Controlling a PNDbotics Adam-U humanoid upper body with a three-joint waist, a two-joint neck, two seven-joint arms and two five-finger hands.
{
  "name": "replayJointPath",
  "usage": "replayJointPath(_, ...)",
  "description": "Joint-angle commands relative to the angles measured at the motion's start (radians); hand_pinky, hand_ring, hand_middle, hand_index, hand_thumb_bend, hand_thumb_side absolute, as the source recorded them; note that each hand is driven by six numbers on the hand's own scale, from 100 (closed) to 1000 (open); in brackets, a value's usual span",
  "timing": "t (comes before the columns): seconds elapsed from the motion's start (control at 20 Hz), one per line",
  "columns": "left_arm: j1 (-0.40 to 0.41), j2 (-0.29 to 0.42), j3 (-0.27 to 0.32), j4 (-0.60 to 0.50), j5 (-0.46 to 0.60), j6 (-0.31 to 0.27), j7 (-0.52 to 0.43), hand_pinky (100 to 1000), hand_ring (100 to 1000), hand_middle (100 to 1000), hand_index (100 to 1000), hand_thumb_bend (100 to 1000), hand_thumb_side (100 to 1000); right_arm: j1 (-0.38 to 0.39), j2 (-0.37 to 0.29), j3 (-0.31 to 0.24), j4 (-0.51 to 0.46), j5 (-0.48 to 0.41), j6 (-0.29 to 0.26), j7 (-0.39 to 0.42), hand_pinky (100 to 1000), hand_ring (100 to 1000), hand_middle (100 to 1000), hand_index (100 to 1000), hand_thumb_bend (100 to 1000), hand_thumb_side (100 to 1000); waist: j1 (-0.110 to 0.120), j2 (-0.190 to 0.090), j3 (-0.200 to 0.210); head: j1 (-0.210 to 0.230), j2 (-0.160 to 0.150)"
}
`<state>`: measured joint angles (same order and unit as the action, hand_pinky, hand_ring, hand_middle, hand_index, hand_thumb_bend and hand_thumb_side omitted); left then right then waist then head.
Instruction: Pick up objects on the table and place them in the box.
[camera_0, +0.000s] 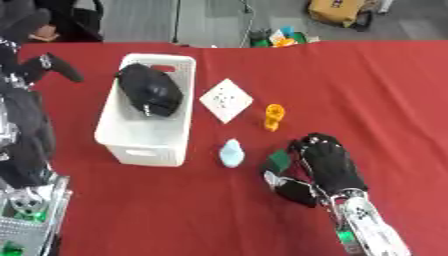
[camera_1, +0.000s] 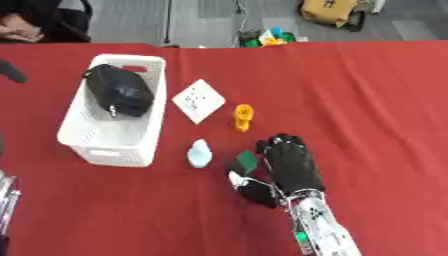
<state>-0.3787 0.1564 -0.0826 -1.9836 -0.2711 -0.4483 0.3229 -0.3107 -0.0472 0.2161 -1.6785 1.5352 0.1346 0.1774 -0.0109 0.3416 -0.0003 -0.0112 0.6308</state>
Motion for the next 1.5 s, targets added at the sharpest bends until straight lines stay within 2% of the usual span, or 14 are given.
replayJointPath(0.05,-0.012,0.003,-0.002,-0.016,0.003,0.0,-0.006,380,819,792,920,107,1000,-0.015,0.0,-0.005,-0.007,0.008,0.007,-0.014,844,822,468,703,420,937,0.001,-0.014,-0.001,0.001,-0.014)
replayJointPath(0.4,-0.011,0.003,-0.001,-0.016,0.004,0.001,-0.008,379,819,792,920,107,1000,-0.017,-0.001,-0.006,-0.001,0.009,0.012,-0.019,846,824,466,698,363,915,0.003,-0.012,-0.002,-0.002,-0.016)
replayJointPath(0.9,-0.013,0.001,-0.001,-0.016,0.004,0.001,-0.006,378,820,792,920,107,1000,-0.015,0.002,-0.005,0.014,0.004,0.0,0.011,845,827,457,689,380,818,0.005,-0.009,-0.005,-0.004,-0.016)
replayJointPath(1.15,-0.014,0.001,-0.003,-0.016,0.005,0.001,-0.006,378,820,792,920,107,1000,-0.016,0.003,-0.008,0.021,0.002,-0.004,0.015,843,824,457,689,390,809,0.005,-0.008,-0.005,-0.004,-0.019)
replayJointPath(1.5,-0.013,0.0,-0.004,-0.016,0.006,0.002,-0.007,376,821,793,920,107,1000,-0.017,0.003,-0.009,0.026,-0.003,-0.008,0.011,836,817,449,679,354,820,0.006,-0.008,-0.004,-0.005,-0.022)
